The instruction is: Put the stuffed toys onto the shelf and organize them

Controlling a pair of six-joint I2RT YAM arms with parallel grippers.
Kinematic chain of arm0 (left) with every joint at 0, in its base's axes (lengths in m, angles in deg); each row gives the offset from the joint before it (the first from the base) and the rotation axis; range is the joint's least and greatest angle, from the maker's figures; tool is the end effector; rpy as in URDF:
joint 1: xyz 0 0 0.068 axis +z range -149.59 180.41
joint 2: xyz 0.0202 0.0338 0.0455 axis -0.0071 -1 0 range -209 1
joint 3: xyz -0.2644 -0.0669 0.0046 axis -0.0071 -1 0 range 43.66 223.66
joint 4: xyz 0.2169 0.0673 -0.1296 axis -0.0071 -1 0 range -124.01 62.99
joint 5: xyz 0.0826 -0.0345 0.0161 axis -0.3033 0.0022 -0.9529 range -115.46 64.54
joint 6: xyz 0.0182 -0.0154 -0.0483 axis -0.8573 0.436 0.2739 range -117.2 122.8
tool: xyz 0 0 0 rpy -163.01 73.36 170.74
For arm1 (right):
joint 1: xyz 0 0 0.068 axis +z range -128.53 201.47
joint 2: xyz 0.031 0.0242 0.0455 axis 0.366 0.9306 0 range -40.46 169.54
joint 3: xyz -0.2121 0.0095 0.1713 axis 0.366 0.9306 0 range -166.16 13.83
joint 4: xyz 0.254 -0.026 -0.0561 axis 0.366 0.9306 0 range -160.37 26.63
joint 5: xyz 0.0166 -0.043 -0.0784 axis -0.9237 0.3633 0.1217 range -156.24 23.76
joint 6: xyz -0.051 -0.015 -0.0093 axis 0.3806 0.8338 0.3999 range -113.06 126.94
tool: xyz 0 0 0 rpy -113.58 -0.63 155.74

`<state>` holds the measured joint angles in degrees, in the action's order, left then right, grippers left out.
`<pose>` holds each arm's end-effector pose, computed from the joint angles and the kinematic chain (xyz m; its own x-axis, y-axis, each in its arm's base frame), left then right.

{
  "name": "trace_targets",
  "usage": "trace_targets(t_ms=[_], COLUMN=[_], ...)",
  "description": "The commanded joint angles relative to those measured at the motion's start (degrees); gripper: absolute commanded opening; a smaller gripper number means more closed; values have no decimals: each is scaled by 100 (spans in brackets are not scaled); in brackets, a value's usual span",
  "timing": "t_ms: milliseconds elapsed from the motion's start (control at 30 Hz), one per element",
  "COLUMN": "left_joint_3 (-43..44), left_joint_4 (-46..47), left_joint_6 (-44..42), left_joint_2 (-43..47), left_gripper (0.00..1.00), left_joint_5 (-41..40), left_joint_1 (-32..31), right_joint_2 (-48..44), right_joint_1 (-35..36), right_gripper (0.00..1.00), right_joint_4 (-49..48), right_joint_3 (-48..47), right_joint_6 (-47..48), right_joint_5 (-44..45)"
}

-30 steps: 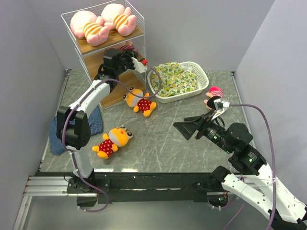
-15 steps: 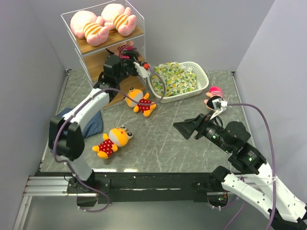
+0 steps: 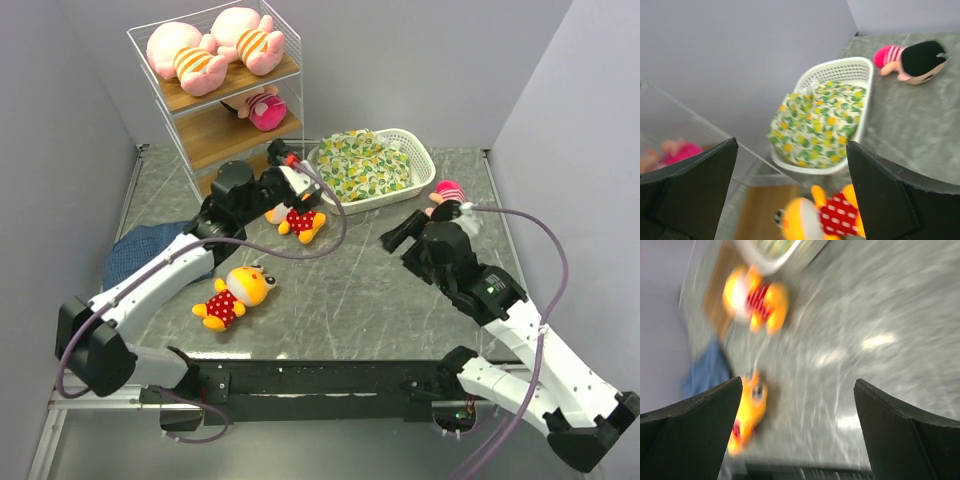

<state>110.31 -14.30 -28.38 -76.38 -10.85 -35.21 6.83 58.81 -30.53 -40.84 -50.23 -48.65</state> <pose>0.2571 -0.1951 0.3881 0.4218 0.3141 -0.8506 0.6429 0.5579 0.5248 0.1396 0.0928 0.3405 -0.5467 0.5904 -0.5937 0.1548 0.7682 0.6213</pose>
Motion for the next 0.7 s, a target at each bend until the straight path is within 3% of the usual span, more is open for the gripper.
trace_targets(t_ms=[0, 100, 167, 300, 400, 500, 667], left_joint_3=[-90, -380, -381, -82, -546, -1320, -1365], left_joint_4=[-540, -901, -1416, -2481, -2214, -1625, -1491], left_joint_6=[1833, 2457, 3404, 3803, 3909, 4522, 4594], left_joint_2=[618, 944, 1076, 1024, 1234, 1620, 1858], left_gripper=[96, 96, 96, 96, 96, 96, 96], left_joint_5=[-222, -431, -764, -460, 4, -133, 113], left_joint_1=[2, 11, 11, 55, 55, 55, 55], right_joint_2=[8, 244, 421, 1227, 1834, 2335, 3004], right_joint_1=[-814, -1728, -2333, -3152, -3705, -4198, -4718], right_gripper=[99, 95, 93, 91, 89, 86, 83], right_joint_4=[323, 139, -53, -274, -353, -476, -1011], right_joint_3=[88, 80, -17, -289, -544, -781, -1097], right_joint_6=[-1269, -1306, -1271, -1139, -1025, -919, -752], right_joint_5=[1317, 1379, 1362, 1056, 774, 501, -193])
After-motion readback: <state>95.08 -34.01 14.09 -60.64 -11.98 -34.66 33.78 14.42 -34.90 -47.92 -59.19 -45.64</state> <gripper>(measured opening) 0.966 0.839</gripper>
